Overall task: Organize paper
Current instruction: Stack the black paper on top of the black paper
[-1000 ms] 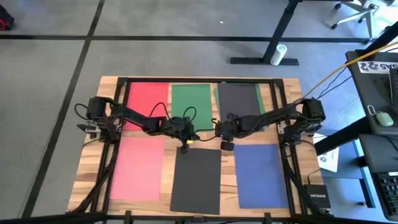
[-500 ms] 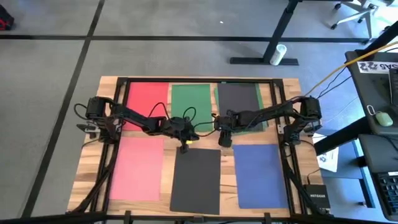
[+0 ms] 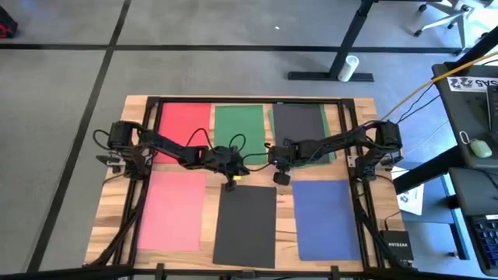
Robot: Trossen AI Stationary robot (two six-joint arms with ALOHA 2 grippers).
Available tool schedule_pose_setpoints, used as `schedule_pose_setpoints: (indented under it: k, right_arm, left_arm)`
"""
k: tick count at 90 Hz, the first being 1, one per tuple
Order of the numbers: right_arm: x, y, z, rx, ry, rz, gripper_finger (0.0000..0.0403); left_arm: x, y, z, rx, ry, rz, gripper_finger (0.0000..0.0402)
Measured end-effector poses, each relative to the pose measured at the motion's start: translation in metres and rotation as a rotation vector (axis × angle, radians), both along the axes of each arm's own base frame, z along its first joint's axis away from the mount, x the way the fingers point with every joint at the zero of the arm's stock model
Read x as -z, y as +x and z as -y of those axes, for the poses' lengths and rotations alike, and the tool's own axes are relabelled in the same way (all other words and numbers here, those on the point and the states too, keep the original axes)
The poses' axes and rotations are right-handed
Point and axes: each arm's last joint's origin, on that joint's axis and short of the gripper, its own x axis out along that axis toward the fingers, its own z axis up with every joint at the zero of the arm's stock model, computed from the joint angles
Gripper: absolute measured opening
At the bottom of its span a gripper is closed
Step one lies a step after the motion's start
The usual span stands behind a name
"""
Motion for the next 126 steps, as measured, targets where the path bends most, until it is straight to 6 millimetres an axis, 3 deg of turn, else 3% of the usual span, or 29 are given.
schedule_pose_setpoints:
  k: [32, 63, 88, 96, 108, 126]
  right_arm:
    - [-0.015, 0.005, 0.0, -0.005, 0.014, -0.031, 0.0]
    - [-0.059, 0.014, -0.025, -0.082, 0.038, 0.038, 0.0]
    - [-0.089, 0.02, -0.053, -0.115, 0.094, 0.117, 0.0]
    - [-0.097, 0.022, -0.062, -0.132, 0.106, 0.142, 0.0]
    - [-0.109, 0.026, -0.071, -0.156, 0.115, 0.183, 0.0]
    - [-0.117, 0.031, -0.071, -0.158, 0.118, 0.225, 0.0]
  left_arm:
    - [-0.001, 0.0, 0.0, -0.002, -0.004, 0.006, 0.0008]
    - [-0.003, 0.0, 0.001, 0.0, -0.004, 0.013, 0.0008]
    - [-0.033, -0.006, 0.019, 0.064, 0.018, 0.094, 0.0008]
    - [-0.043, -0.007, 0.027, 0.093, 0.065, 0.134, 0.0008]
    - [-0.042, -0.008, 0.035, 0.113, 0.195, 0.113, 0.0008]
    - [-0.042, -0.008, 0.037, 0.077, 0.38, 0.098, 0.0028]
